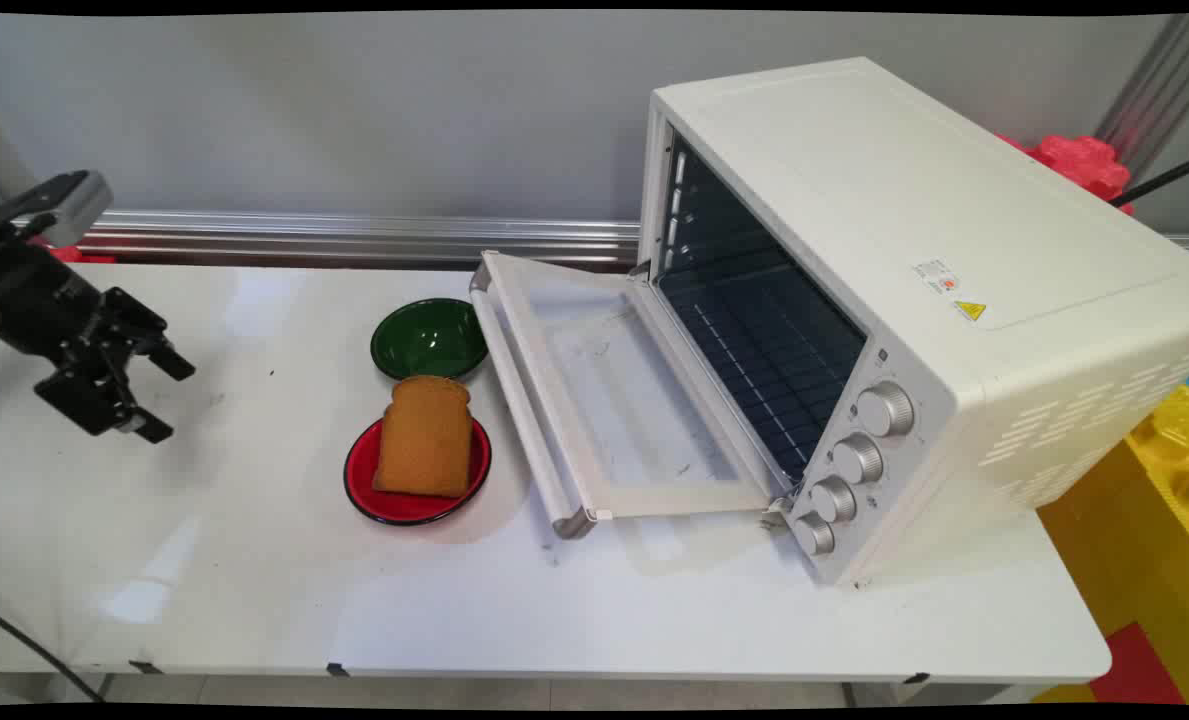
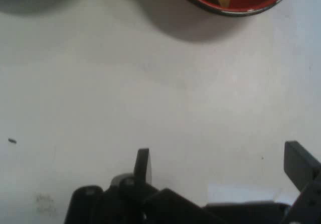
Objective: Close the oven
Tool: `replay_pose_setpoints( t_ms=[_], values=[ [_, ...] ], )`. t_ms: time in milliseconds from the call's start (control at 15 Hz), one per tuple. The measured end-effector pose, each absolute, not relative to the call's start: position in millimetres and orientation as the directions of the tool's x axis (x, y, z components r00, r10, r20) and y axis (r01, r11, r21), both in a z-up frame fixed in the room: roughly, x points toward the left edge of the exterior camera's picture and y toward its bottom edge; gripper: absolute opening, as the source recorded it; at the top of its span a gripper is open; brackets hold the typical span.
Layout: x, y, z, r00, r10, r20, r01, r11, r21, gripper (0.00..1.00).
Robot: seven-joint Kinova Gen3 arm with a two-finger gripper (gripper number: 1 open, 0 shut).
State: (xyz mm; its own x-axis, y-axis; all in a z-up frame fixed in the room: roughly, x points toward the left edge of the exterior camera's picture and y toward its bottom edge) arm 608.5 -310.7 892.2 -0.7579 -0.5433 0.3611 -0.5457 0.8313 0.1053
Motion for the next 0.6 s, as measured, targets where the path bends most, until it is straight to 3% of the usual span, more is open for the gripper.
replay_pose_setpoints(
  t_ms=[600],
  values=[
    [553.9, -339.0, 897.2, -0.645, -0.572, 0.507, -0.618, 0.781, 0.095, 1.00]
  ],
)
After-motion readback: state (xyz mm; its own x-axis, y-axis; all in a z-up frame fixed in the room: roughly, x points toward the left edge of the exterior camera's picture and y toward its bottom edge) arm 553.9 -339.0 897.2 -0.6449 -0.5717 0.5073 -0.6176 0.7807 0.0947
